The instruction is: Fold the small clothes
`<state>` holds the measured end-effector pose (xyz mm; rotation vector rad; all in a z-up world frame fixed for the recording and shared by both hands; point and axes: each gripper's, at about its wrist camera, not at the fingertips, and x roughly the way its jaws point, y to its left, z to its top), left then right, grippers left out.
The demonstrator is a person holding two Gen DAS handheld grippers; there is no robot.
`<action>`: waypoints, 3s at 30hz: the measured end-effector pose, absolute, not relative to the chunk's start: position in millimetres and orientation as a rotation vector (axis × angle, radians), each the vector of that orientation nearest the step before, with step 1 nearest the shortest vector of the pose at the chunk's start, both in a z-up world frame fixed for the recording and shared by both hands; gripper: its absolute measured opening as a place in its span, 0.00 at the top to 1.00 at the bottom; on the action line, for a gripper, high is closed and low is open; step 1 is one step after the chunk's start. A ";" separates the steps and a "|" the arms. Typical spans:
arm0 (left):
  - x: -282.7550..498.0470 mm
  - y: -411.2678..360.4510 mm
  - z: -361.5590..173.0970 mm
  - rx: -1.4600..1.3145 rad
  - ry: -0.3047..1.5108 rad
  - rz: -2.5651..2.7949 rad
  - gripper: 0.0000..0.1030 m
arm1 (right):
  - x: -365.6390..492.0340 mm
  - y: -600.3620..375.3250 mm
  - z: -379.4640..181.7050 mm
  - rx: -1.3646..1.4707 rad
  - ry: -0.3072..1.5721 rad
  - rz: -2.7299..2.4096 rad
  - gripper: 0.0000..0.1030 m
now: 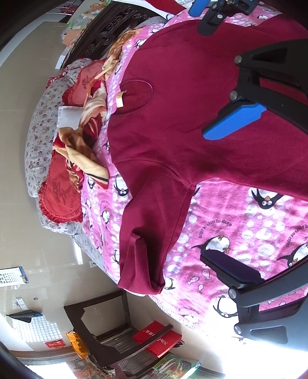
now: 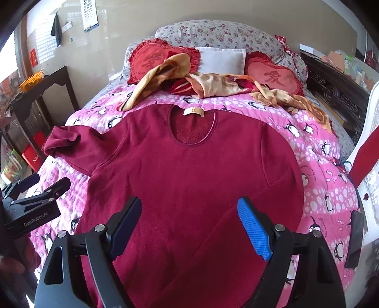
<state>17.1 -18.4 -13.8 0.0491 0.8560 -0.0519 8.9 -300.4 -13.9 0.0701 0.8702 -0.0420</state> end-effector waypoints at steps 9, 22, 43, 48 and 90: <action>22.3 -30.9 -23.5 0.058 0.883 -0.066 0.06 | 18.2 -310.1 -25.5 0.101 0.889 -0.078 0.32; 22.7 -37.1 -28.1 0.064 0.896 -0.067 0.06 | 24.6 -312.1 -32.8 0.112 0.901 -0.091 0.32; 18.1 -38.0 -31.0 0.065 0.898 -0.067 0.06 | 24.6 -311.5 -42.5 0.121 0.927 -0.093 0.32; 20.2 -36.2 -32.0 0.056 0.906 -0.063 0.06 | 25.7 -309.2 -43.3 0.114 0.932 -0.091 0.32; 22.7 -29.2 -35.6 0.051 0.919 -0.044 0.06 | 32.7 -297.9 -51.8 0.083 0.969 -0.068 0.32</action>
